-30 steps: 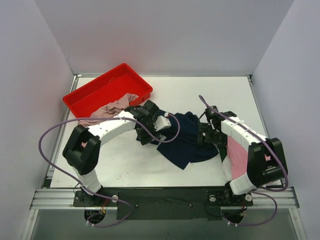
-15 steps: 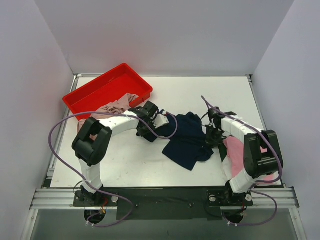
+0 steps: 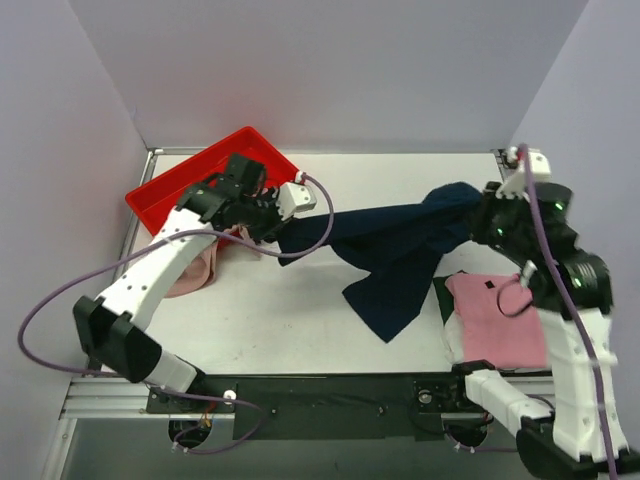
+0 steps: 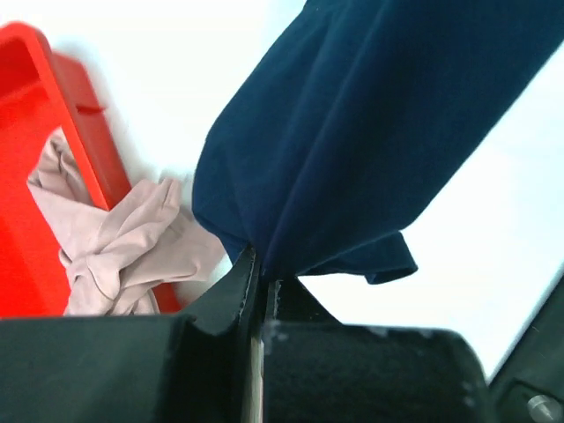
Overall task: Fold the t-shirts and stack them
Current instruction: Flatten out the tshirt
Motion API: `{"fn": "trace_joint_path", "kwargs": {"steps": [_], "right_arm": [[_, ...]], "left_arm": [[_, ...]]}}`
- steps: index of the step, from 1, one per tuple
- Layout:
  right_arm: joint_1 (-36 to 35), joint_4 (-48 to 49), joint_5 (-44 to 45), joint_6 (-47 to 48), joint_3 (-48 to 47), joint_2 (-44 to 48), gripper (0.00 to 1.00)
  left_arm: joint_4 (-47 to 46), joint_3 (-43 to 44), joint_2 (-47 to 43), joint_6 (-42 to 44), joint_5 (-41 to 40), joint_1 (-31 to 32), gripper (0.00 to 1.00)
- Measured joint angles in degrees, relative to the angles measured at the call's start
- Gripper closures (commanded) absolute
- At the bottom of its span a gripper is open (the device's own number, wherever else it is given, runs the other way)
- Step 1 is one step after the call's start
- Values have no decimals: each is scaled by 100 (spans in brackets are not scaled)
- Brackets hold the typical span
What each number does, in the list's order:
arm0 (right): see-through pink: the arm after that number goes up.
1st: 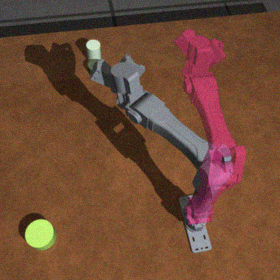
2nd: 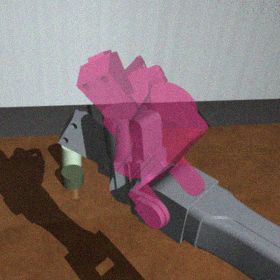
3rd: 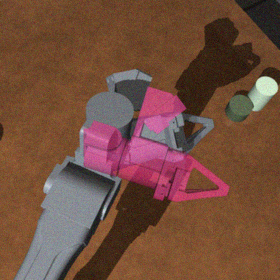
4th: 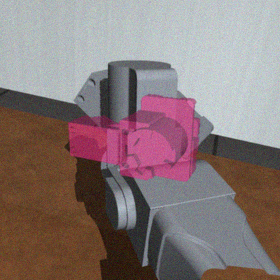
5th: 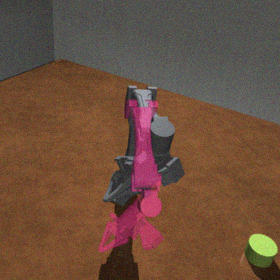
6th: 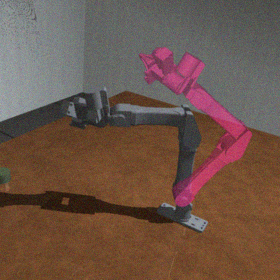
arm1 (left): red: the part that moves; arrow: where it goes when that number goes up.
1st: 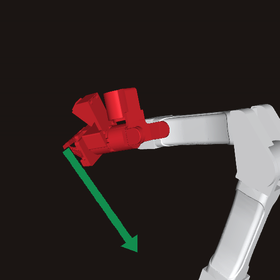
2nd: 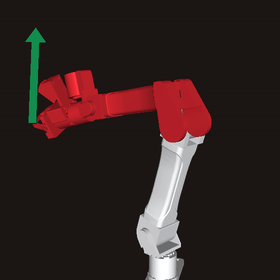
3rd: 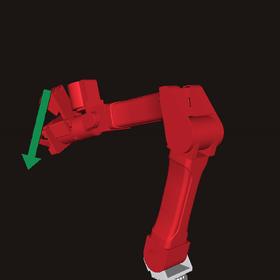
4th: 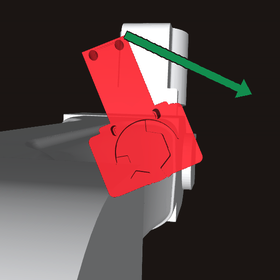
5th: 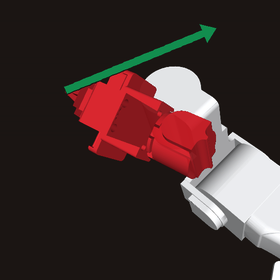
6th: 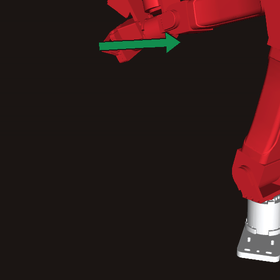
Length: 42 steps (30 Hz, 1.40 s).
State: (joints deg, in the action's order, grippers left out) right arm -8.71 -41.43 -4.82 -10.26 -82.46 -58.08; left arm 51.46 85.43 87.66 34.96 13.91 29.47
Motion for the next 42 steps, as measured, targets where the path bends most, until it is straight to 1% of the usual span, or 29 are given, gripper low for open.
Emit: {"fn": "trace_joint_path", "kwargs": {"steps": [3, 6, 10, 12, 14, 15, 16, 17, 18, 19, 21, 22, 23, 24, 25, 26, 28, 30, 32, 34, 37, 40, 42], "right_arm": [[2, -125, -118, 234, -417, 785, 100], [0, -289, -415, 417, -962, 1368, 100], [0, -339, -898, 546, -1617, 1394, 100], [0, -260, -1097, 581, -1707, 1244, 100], [2, -118, -1296, 586, -1611, 938, 100], [2, -22, -1421, 584, -1519, 697, 100], [2, 111, -1561, 584, -1421, 407, 100], [2, 275, -1696, 584, -1305, 42, 100], [2, 439, -1799, 586, -1211, -297, 100], [-7, 667, -1904, 588, -1099, -772, 100], [-46, 1110, -1947, 590, -1014, -1847, 84], [-79, 1322, -1947, 592, -1019, -2476, 67], [-96, 1493, -1941, 586, -1060, -3121, 59], [-114, 1600, -1923, 520, -1141, -3770, 48], [-131, 1652, -1912, 450, -1281, -4385, 46], [-151, 1672, -1897, 339, -1453, -4975, 41], [-190, 1596, -1816, 122, -1832, -5925, 38], [-232, 1504, -1609, -50, -1930, -6319, 35], [-273, 1287, -1325, -186, -1845, -6288, 34], [-302, 1248, -1010, -238, -1521, -5823, 34], [-341, 1104, -428, -330, -737, -4535, 36], [-345, 999, 87, -518, 245, -3060, 40], [-339, 841, 352, -741, 1117, -2079, 43]], "left_arm": [[802, 503, -437, 208, 682, -66, 100], [1582, 988, -560, 376, 1314, -72, 100], [2015, 1318, -553, 640, 2002, -129, 100], [2142, 1261, -560, 739, 2240, -256, 100], [2205, 1029, -557, 796, 2378, -442, 100], [2253, 852, -544, 841, 2411, -564, 95], [2280, 673, -509, 890, 2422, -662, 88], [2297, 520, -452, 940, 2424, -748, 72], [2299, 337, -361, 1014, 2420, -837, 67], [2291, 151, -232, 1104, 2402, -918, 56], [2260, -149, 133, 1237, 2323, -1040, 50], [2216, -256, 354, 1279, 2232, -1086, 48], [2131, -348, 588, 1307, 2144, -1139, 46], [1991, -439, 793, 1318, 2063, -1207, 45], [1805, -540, 984, 1316, 1971, -1296, 45], [1633, -608, 1152, 1287, 1867, -1408, 45], [1360, -634, 1423, 1198, 1672, -1609, 45], [1228, -597, 1534, 1137, 1580, -1725, 45], [1209, -503, 1523, 1069, 1591, -1716, 45], [1150, -435, 1366, 1016, 1613, -1558, 45], [1099, -444, 907, 905, 1523, -994, 45], [975, -623, 501, 798, 1429, -164, 45], [841, -874, 350, 669, 1335, 413, 44]]}}
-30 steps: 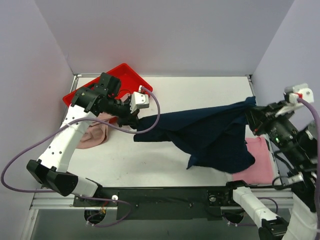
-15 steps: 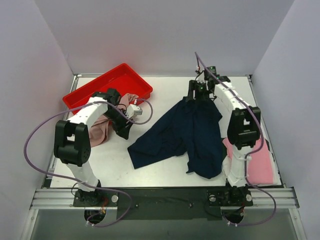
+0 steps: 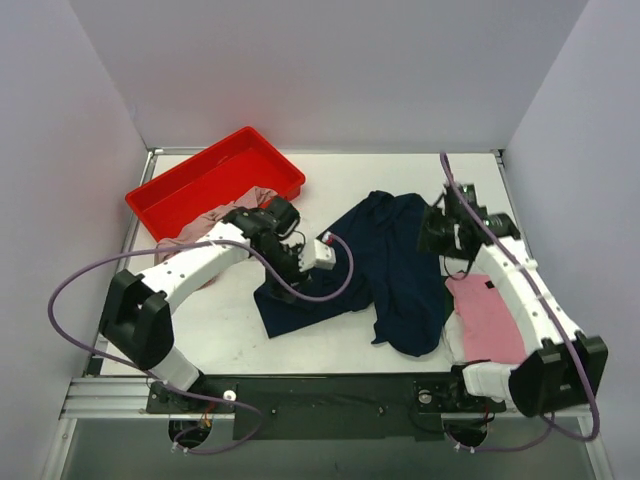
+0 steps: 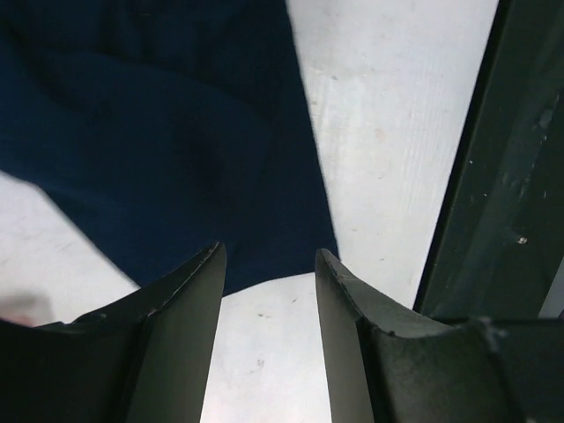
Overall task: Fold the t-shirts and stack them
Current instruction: Flatten out the tshirt
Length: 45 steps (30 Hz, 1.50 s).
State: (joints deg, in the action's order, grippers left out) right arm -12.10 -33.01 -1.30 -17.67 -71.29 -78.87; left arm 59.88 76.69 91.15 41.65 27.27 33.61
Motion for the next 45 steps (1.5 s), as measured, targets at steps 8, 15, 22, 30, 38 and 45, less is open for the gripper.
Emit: {"fn": "trace_joint_path", "kwargs": {"steps": [8, 15, 22, 30, 38, 45], "right_arm": [[-7, -907, -17, -1410, 3086, 1836, 38], [-114, -949, -50, -2367, 3799, 2002, 33], [-151, -540, -149, -2645, 4256, 1611, 95], [-140, -741, -212, -2594, 3591, 2044, 100], [601, -1025, -308, -1904, 2365, 2063, 100], [754, -1244, -737, -1558, 2365, 1915, 100]], "left_arm": [[-907, -525, 529, -638, -1163, 1145, 39], [-1923, -660, 1246, -817, -2157, 1528, 38], [-2319, -778, 1427, -811, -2693, 1458, 100], [-1792, -341, 1003, -909, -1882, 238, 100], [-1043, 570, 579, -778, -905, -1064, 92], [-804, 553, 682, -603, -732, -1384, 79]]}}
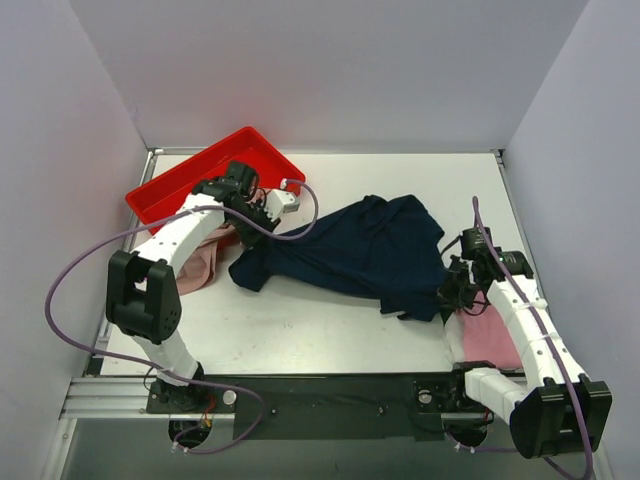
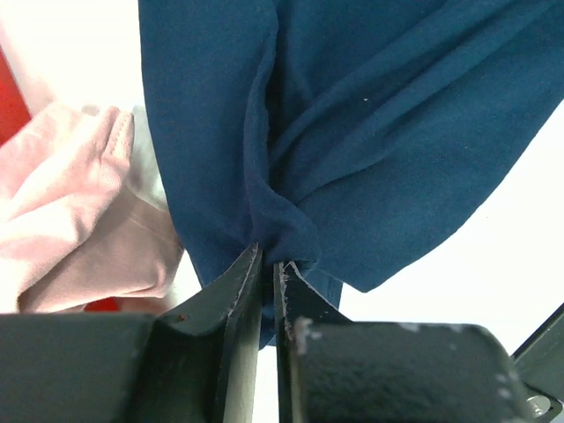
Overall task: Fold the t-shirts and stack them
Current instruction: Flatten out the tshirt
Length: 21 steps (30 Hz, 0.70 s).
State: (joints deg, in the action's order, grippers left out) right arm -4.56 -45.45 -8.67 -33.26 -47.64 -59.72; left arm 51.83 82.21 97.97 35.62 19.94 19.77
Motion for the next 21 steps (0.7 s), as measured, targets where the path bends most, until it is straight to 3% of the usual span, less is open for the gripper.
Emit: {"fn": "trace_joint_path", "kwargs": {"steps": [6, 13, 17, 21], "right_arm": [[2, -20, -79, 44, 160, -11, 100], [2, -76, -70, 61, 348, -17, 100], [2, -76, -59, 109, 348, -17, 100], [2, -83, -59, 190, 343, -20, 100]], "left_arm": [[11, 0, 247, -17, 22, -391, 47], [28, 20, 254, -52, -87, -424, 41], [20, -17, 151, 31, -68, 144, 39], [26, -212, -203, 190, 247, 1281, 35]]}}
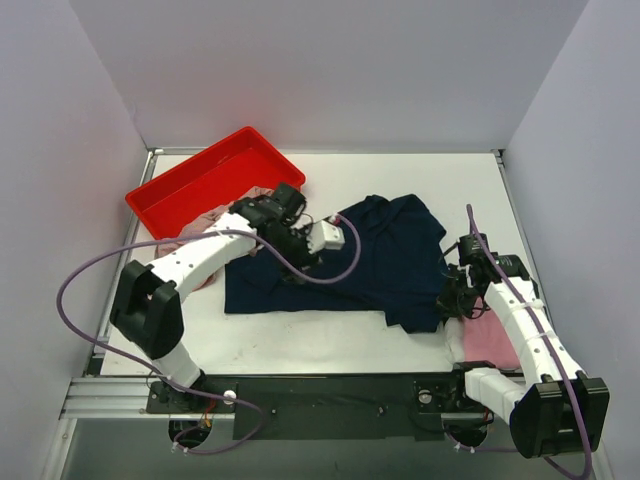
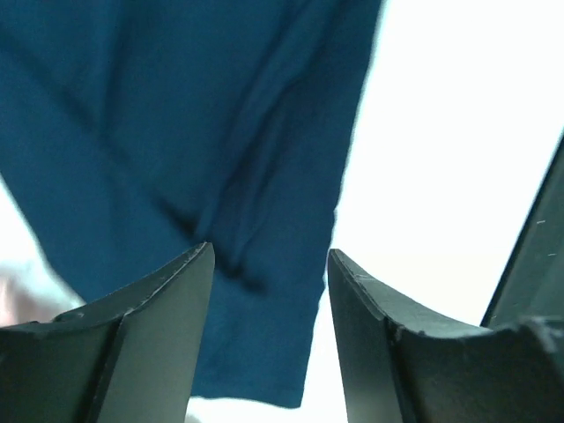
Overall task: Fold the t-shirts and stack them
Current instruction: Flatten out the tshirt
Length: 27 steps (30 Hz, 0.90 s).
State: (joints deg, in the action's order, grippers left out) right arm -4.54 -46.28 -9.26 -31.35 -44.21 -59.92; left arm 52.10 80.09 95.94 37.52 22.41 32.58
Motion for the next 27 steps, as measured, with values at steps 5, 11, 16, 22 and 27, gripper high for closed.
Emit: {"fn": "trace_joint_path", "kwargs": {"steps": [5, 11, 16, 22, 27], "right_arm": [[0, -31, -2, 70, -39, -61, 100], [2, -92, 0, 129, -365, -61, 100], [7, -85, -4, 146, -584, -59, 100], [7, -98, -9, 149, -584, -59, 100], [7, -107, -22, 164, -584, -59, 100]], "left_arm": [[-153, 2, 247, 188, 350, 887, 30], [-380, 76, 1434, 376, 319, 765, 28], [-575, 170, 1816, 382, 168, 745, 29], [-833, 256, 1847, 369, 142, 745, 30], [-883, 306, 1952, 358, 168, 708, 30]]}}
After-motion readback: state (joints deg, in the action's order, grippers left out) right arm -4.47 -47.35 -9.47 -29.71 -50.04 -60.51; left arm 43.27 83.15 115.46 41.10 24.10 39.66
